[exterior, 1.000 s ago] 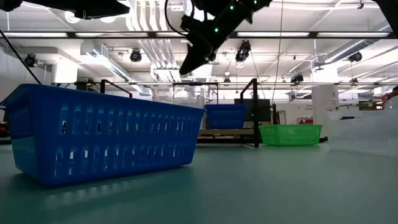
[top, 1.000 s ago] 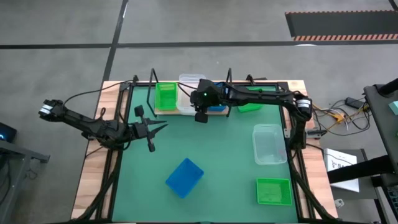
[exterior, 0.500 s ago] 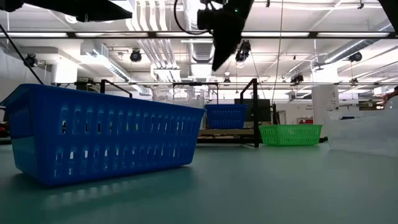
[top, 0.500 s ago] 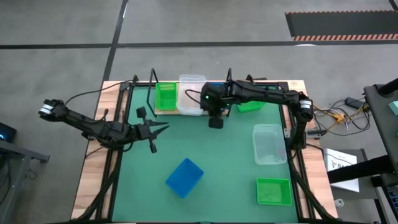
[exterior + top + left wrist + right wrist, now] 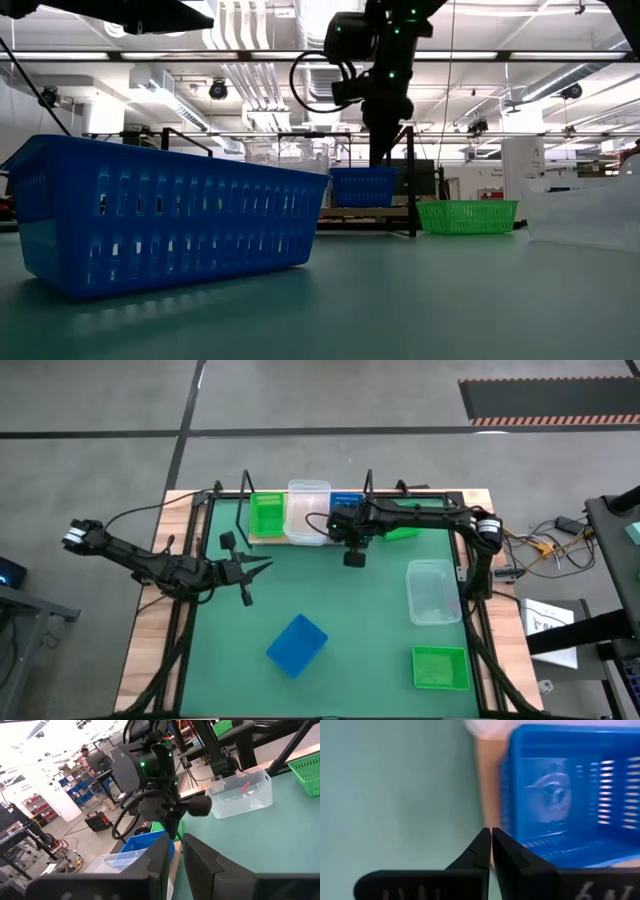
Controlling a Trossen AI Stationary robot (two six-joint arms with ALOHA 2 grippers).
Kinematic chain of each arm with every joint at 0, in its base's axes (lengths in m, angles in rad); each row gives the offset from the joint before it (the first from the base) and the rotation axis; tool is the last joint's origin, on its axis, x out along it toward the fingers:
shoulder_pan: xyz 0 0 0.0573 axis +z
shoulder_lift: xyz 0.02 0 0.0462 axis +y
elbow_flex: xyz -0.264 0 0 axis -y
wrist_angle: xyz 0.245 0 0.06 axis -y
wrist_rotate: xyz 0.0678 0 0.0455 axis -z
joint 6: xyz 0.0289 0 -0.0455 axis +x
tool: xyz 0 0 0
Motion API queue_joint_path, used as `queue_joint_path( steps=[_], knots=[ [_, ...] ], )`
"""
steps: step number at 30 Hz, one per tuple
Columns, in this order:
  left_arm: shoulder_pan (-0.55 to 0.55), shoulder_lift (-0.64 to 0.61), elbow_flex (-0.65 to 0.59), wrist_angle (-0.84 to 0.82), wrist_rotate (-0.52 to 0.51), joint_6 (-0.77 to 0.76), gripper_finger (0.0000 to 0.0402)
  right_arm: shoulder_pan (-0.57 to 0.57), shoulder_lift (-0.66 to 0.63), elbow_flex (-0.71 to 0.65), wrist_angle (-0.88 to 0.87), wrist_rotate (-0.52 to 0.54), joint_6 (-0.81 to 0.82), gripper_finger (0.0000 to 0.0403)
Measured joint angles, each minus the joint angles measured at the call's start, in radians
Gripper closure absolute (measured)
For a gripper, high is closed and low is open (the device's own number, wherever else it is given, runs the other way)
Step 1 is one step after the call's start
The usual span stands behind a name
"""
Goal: Stack baskets on shelf by color
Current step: Adjust the blue bin on the shelf, then adjust the green bin on the shelf
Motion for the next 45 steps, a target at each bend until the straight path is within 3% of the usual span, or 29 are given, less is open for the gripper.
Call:
queue_joint_path(
  steps=[11,21,25,34,38,41,43,45],
  knots=[
    [0.000,0.000,0.000,-0.001,0.000,0.005,0.0364,-0.005,0.000,-0.008,-0.022,0.166,0.011,0.0394],
    [0.000,0.001,-0.001,-0.001,0.000,0.020,0.0364,0.030,-0.057,0.009,-0.047,0.090,0.076,0.0394],
    [0.000,0.003,-0.001,0.000,0.000,0.022,0.0364,0.101,-0.111,0.001,-0.041,0.023,0.127,0.0394],
    [0.000,0.030,0.000,-0.022,0.000,-0.067,0.0367,0.375,-0.261,-0.131,0.124,0.023,0.266,0.0394],
    [0.035,0.077,0.072,-0.221,-0.104,-0.262,0.0394,0.504,-0.328,-0.266,0.315,0.050,0.334,0.0394],
    [0.091,0.137,0.187,-0.625,-0.124,-0.494,0.0400,0.591,-0.365,-0.375,0.472,0.121,0.330,0.0394],
    [0.150,0.202,0.288,-0.877,-0.050,-0.577,0.0401,0.632,-0.383,-0.431,0.533,0.165,0.306,0.0394],
    [0.237,0.272,0.410,-1.042,0.092,-0.540,0.0401,0.653,-0.402,-0.470,0.562,0.191,0.301,0.0394]
  ],
)
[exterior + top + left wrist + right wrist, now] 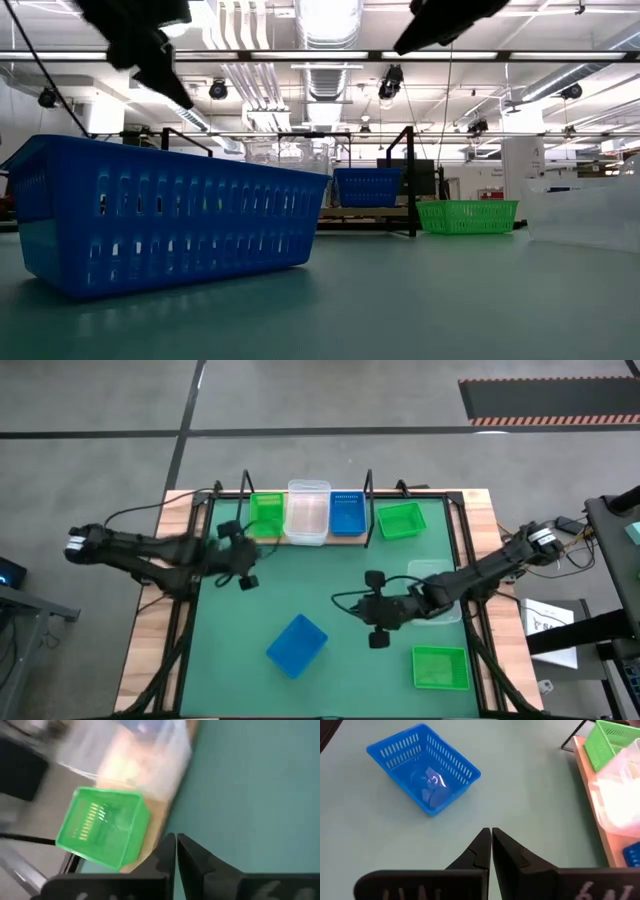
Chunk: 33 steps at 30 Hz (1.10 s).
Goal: Stack baskets on shelf by color
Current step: Adjust the green bin on the shelf
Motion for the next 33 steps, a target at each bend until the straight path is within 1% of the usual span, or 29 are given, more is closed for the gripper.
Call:
queue_joint_path(
  steps=[2,4,5,7,10,13,17,24,26,29,33],
  knots=[
    [0.089,0.074,0.114,-0.086,0.127,0.123,0.0401,0.005,-0.020,-0.030,0.014,0.006,0.014,0.0394],
    [0.170,0.159,0.212,-0.138,0.208,0.264,0.0401,0.005,-0.036,-0.056,0.026,0.007,0.051,0.0394],
    [0.204,0.200,0.257,-0.161,0.231,0.320,0.0401,0.005,-0.044,-0.069,0.036,0.007,0.065,0.0394],
    [0.263,0.279,0.333,-0.240,0.241,0.397,0.0401,0.008,-0.056,-0.095,0.049,0.007,0.093,0.0394],
    [0.336,0.376,0.397,-0.308,0.243,0.445,0.0401,0.020,-0.067,-0.128,0.059,0.007,0.117,0.0394],
    [0.389,0.430,0.401,-0.313,0.244,0.476,0.0401,0.034,-0.070,-0.154,0.075,0.008,0.128,0.0394],
    [0.433,0.469,0.397,-0.245,0.244,0.512,0.0402,0.046,-0.069,-0.173,0.101,0.010,0.124,0.0394],
    [0.486,0.487,0.361,-0.140,0.240,0.549,0.0402,0.093,-0.069,-0.177,0.100,0.027,0.128,0.0394],
    [0.497,0.484,0.334,-0.118,0.239,0.561,0.0402,0.115,-0.069,-0.177,0.100,0.049,0.128,0.0394],
    [0.510,0.482,0.311,-0.117,0.239,0.563,0.0402,0.146,-0.069,-0.177,0.101,0.101,0.130,0.0394],
    [0.514,0.482,0.287,-0.117,0.237,0.571,0.0402,0.171,-0.069,-0.177,0.100,0.141,0.146,0.0394]
  ],
)
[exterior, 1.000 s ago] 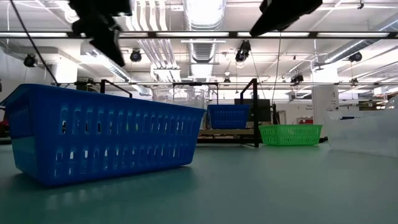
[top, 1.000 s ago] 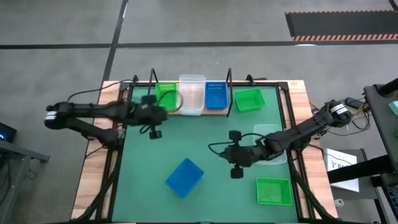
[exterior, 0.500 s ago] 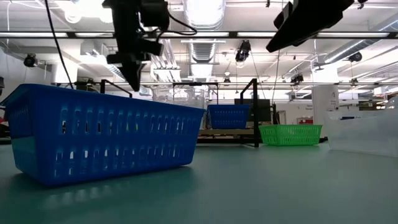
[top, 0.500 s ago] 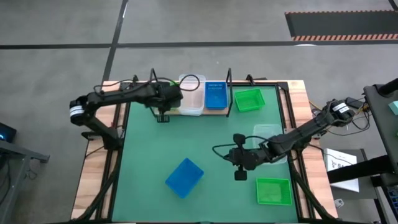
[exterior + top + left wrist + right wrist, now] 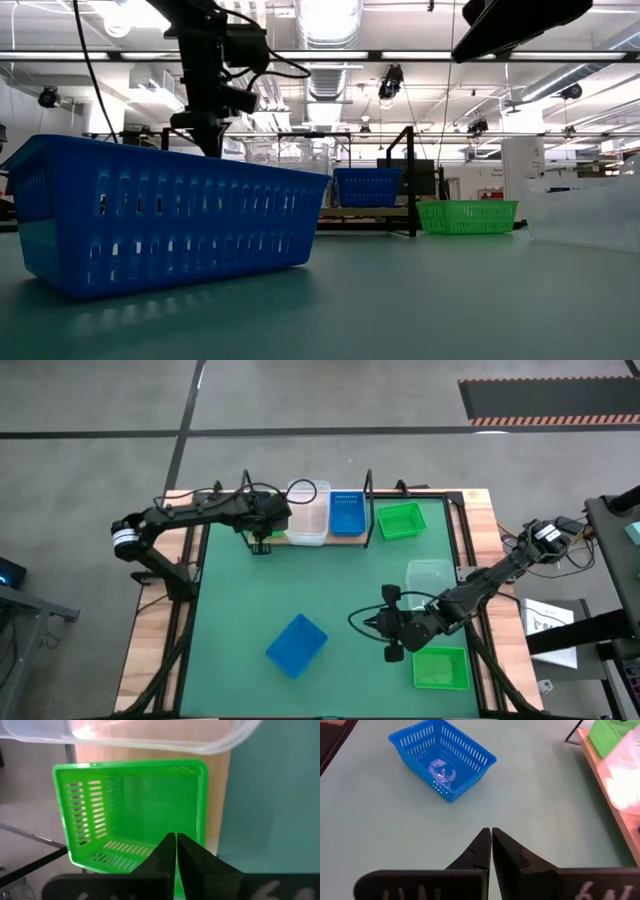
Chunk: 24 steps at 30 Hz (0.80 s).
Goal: Stack baskets on shelf by color
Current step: Adjust the green bin on the shelf
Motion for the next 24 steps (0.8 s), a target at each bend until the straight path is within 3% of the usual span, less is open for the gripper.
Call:
queue_joint_path(
  steps=[24],
  knots=[
    [0.009,-0.001,-0.033,-0.077,0.000,-0.005,0.0402,0.006,0.001,0.000,-0.002,0.025,0.025,0.0394]
  ],
)
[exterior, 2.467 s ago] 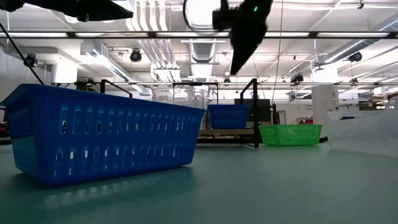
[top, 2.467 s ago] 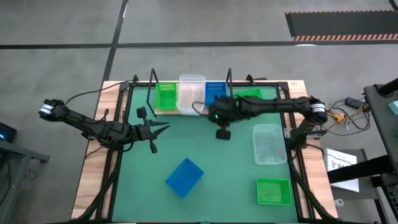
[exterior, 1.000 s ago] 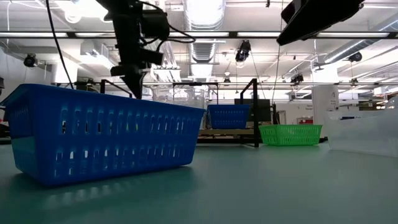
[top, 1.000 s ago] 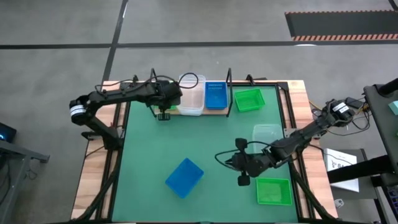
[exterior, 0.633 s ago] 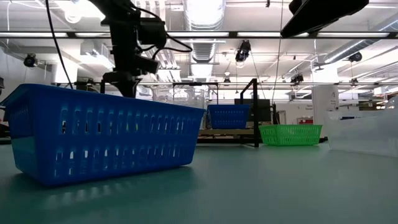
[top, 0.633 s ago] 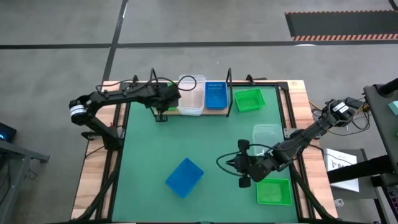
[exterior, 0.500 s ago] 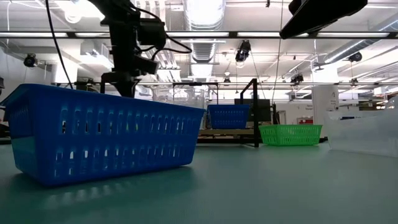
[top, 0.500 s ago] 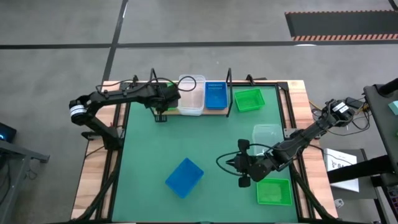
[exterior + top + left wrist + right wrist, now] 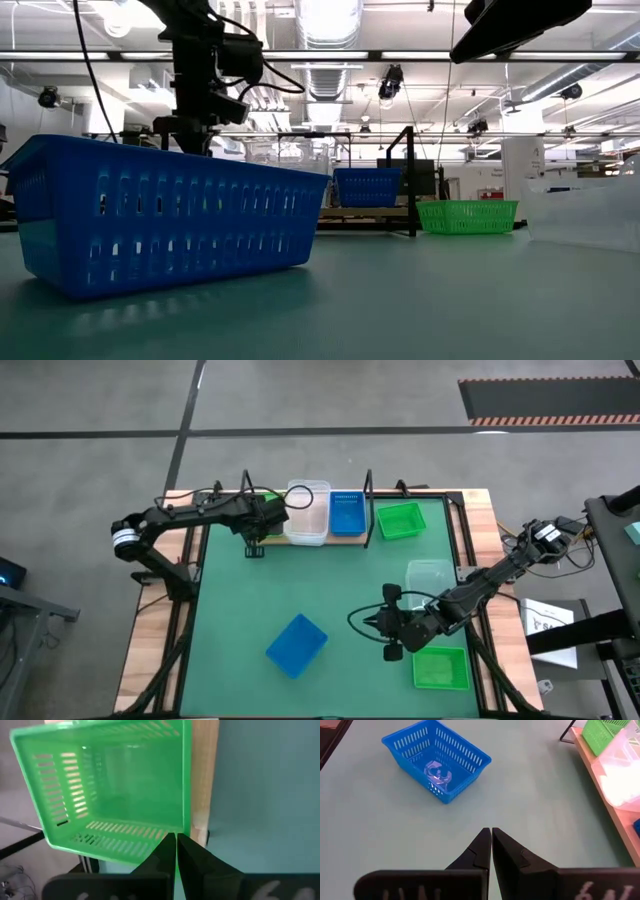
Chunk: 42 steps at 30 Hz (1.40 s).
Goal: Stack baskets on shelf by color
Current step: Adjust the green bin on the shelf
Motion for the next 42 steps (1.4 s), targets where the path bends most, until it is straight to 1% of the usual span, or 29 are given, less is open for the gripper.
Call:
queue_joint_path(
  steps=[6,13,15,20,22,27,31,35,37,39,42],
  knots=[
    [0.000,0.000,0.000,-0.063,0.000,-0.003,0.0401,0.002,0.000,0.000,-0.002,0.000,0.000,0.0394],
    [-0.001,0.000,0.006,-0.042,0.002,-0.007,0.0402,0.002,0.000,0.000,-0.003,0.000,-0.001,0.0394],
    [-0.001,0.000,0.006,-0.020,0.035,-0.008,0.0402,0.002,0.000,0.000,-0.003,0.000,-0.001,0.0394],
    [-0.001,0.000,0.004,0.038,0.168,-0.008,0.0401,0.002,0.000,0.000,-0.003,0.000,-0.001,0.0394],
    [-0.001,0.000,0.004,0.055,0.194,-0.008,0.0401,0.002,0.000,0.000,-0.003,0.000,-0.001,0.0394],
    [-0.002,0.000,0.004,0.067,0.185,-0.008,0.0401,0.002,0.001,0.000,-0.003,0.000,-0.001,0.0394],
    [-0.002,-0.004,0.009,0.036,0.170,-0.008,0.0401,0.002,0.001,0.000,-0.003,0.000,-0.001,0.0394],
    [-0.005,-0.018,0.051,-0.013,0.167,-0.008,0.0401,0.002,0.001,0.000,-0.003,0.011,-0.007,0.0394],
    [-0.010,-0.027,0.077,-0.025,0.166,-0.034,0.0401,0.001,0.001,0.000,-0.003,0.016,-0.011,0.0394],
    [-0.019,-0.037,0.096,-0.038,0.186,-0.069,0.0401,0.001,0.001,0.000,-0.003,0.018,-0.018,0.0394],
    [-0.036,-0.051,0.095,-0.084,0.275,-0.083,0.0401,0.001,0.001,0.000,-0.003,0.038,-0.019,0.0394]
  ],
)
